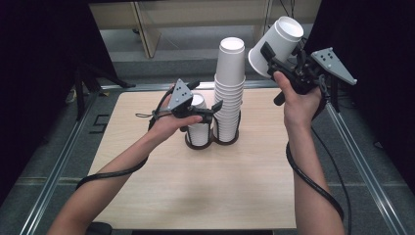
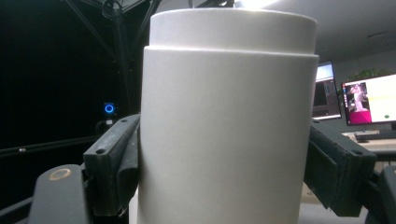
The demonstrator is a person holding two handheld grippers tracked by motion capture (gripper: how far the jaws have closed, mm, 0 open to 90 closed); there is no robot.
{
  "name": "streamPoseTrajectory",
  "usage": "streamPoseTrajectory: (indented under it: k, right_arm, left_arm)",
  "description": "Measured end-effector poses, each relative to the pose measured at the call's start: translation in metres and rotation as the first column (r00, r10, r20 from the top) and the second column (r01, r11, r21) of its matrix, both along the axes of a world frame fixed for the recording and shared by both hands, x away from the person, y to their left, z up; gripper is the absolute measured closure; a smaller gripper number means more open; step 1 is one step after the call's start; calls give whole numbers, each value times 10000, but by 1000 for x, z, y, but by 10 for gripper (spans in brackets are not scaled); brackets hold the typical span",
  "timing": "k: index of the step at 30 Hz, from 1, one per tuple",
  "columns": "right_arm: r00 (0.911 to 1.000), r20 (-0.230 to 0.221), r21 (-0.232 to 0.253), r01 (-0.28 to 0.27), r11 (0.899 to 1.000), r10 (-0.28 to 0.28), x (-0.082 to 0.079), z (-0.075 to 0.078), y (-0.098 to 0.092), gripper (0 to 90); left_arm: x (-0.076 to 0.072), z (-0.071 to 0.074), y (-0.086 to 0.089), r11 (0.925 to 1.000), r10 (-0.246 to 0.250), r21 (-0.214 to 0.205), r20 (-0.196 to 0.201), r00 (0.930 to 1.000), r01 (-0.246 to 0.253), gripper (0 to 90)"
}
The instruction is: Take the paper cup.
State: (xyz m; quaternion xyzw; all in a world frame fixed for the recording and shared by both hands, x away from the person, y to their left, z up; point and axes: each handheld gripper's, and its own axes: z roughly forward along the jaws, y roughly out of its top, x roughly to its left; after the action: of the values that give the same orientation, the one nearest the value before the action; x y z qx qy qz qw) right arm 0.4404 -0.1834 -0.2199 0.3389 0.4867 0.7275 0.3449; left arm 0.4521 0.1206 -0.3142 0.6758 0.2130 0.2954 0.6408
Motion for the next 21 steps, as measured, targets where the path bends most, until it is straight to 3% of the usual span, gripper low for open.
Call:
streamPoseTrajectory:
  k: [6,11,14,17,21]
  right_arm:
    - [9997,-197,-126,117,9999,-119,-8,-15,-4,206]
    - [9993,-305,-519,185,9985,-201,-17,-30,-5,206]
    - [9982,-571,-547,136,9984,-168,-24,-42,-6,206]
    - [9974,-669,-816,204,9965,-259,-29,-58,-6,206]
    - [9951,-952,-800,189,9966,-266,-38,-79,-7,206]
  left_arm:
    - [-15,-7,9,9999,-125,38,37,9999,125,0]
    - [-28,-13,18,9998,-181,-58,94,9998,182,0]
    - [-36,-21,23,9996,-216,-178,57,9997,217,0]
    - [-43,-32,28,9996,-268,-76,-18,9996,268,0]
    - [-50,-43,36,9998,-183,-39,-40,9998,183,0]
